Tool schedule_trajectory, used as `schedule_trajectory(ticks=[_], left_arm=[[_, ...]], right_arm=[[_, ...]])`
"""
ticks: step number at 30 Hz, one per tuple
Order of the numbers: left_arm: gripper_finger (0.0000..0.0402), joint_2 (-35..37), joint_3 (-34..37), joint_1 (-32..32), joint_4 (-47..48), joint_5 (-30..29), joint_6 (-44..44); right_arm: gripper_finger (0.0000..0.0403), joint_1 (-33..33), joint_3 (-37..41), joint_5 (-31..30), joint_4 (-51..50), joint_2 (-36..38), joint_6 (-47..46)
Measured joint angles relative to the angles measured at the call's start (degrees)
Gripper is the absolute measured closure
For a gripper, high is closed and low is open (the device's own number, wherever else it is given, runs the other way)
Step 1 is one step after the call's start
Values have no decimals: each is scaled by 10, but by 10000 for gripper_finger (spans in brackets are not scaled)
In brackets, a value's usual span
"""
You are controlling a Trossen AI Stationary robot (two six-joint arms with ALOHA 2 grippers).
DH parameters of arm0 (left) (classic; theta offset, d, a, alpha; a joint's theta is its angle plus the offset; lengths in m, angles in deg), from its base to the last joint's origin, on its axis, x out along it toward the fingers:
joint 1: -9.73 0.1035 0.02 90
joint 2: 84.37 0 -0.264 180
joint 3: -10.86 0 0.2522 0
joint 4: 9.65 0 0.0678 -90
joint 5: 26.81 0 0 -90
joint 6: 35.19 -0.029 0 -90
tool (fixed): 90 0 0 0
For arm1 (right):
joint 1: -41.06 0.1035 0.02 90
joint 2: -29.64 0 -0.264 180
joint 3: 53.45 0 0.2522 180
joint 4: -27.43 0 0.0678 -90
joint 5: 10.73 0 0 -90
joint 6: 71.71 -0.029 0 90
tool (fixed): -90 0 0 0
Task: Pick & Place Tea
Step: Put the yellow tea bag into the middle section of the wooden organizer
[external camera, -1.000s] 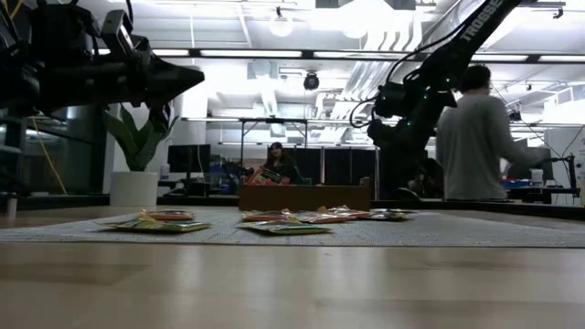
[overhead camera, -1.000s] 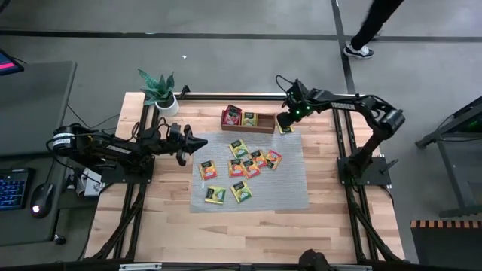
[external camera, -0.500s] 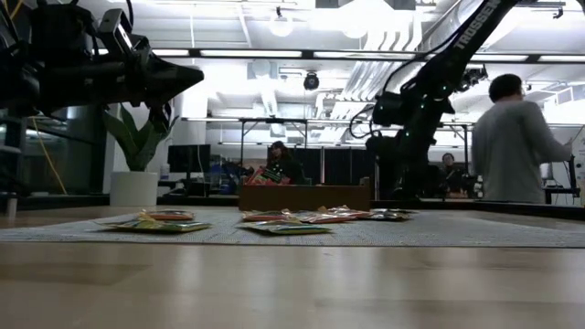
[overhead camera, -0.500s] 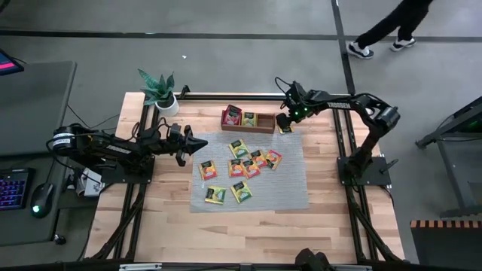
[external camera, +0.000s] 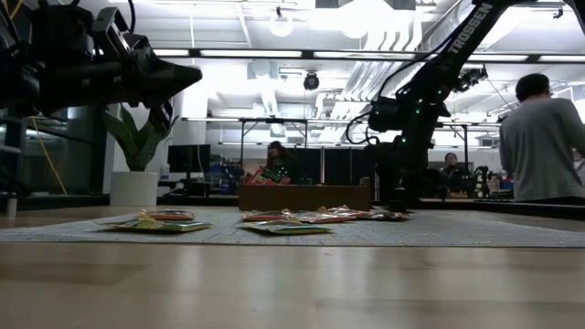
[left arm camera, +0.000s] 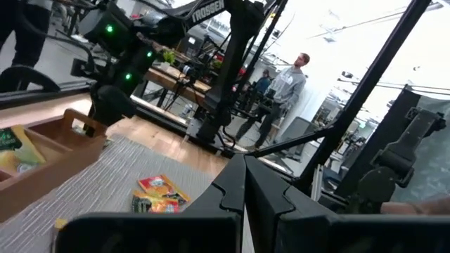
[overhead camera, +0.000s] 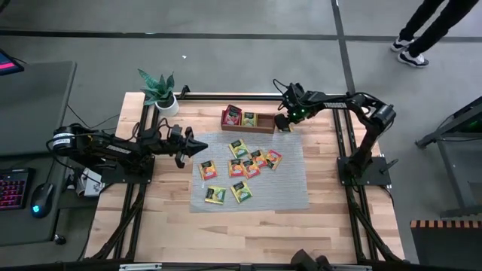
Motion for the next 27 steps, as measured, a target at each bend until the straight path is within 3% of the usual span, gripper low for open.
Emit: schedule_trajectory(ticks=[9,20,27], left_arm=[[402,0,0,0,19,0,0],[402,0,0,0,19,1,-1],[402,0,0,0,19,1,-1]], right_arm=[[239,4,1,-23,-10,-2,-6],[387,4,2,-2,-16,-3,3],[398,5,2,-10,-40,4,24]])
